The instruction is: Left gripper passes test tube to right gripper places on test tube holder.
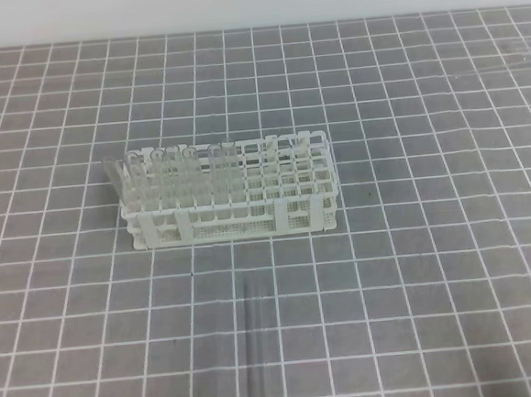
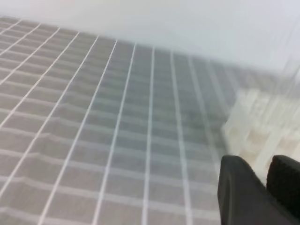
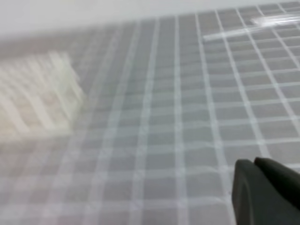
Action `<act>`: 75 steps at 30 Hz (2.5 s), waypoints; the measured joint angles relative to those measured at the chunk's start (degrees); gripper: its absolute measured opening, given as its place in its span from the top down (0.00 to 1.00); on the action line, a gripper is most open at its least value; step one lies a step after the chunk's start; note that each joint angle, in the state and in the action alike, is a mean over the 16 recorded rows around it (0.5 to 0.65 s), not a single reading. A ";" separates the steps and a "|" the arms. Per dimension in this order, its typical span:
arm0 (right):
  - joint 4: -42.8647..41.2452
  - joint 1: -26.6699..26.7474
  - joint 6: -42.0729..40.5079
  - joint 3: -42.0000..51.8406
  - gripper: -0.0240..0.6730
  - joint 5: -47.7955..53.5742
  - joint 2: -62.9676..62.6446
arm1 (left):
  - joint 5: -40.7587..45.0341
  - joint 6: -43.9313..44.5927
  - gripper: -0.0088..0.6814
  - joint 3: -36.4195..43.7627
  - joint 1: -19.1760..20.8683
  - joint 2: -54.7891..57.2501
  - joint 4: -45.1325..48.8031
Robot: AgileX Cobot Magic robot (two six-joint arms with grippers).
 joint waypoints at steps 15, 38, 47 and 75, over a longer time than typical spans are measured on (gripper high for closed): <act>10.86 0.00 -0.19 0.00 0.98 -5.88 0.00 | -5.02 -5.08 0.82 0.20 0.00 -0.38 0.04; 3.67 0.00 -4.09 -19.86 0.98 16.21 20.19 | 24.68 13.28 0.99 -27.79 -0.08 30.64 -7.52; 2.80 0.00 -8.56 -24.23 0.98 23.76 32.36 | 30.29 33.29 0.99 -36.02 -6.01 53.87 -24.98; 6.98 0.00 -15.37 -24.31 0.98 26.65 35.92 | 38.49 -0.13 0.64 -61.53 -42.76 95.96 3.66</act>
